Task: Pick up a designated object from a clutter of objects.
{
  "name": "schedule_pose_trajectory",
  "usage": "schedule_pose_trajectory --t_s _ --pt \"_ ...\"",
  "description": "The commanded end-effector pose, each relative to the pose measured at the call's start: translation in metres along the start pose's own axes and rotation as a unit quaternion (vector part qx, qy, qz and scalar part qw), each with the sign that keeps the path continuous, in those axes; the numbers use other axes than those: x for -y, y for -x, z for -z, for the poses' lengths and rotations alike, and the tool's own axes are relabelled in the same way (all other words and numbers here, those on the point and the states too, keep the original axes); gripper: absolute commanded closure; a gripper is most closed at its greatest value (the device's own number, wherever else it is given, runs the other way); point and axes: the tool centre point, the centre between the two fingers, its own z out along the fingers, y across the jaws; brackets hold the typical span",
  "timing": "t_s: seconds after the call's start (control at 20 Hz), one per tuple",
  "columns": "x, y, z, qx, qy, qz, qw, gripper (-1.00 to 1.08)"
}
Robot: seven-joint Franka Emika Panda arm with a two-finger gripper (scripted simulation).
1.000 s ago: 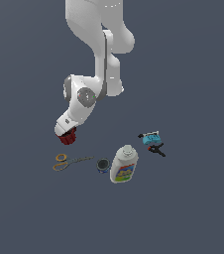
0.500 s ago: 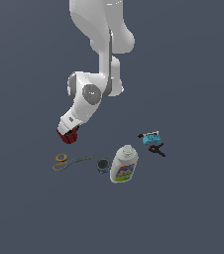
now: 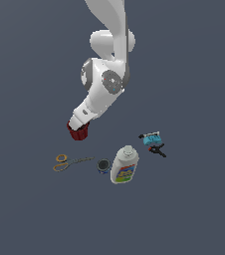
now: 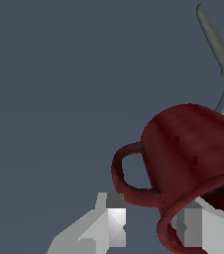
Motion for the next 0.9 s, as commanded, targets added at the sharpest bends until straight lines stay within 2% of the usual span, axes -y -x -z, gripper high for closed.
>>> schedule_pose_trajectory --t_s 0.0,0.85 --pt "0.008 -0.008 0.028 -0.001 0.001 0.000 1.0000 1.08" --pt "0.059 -0.061 0.213 -0.002 0.000 0.001 1.0000 1.08"
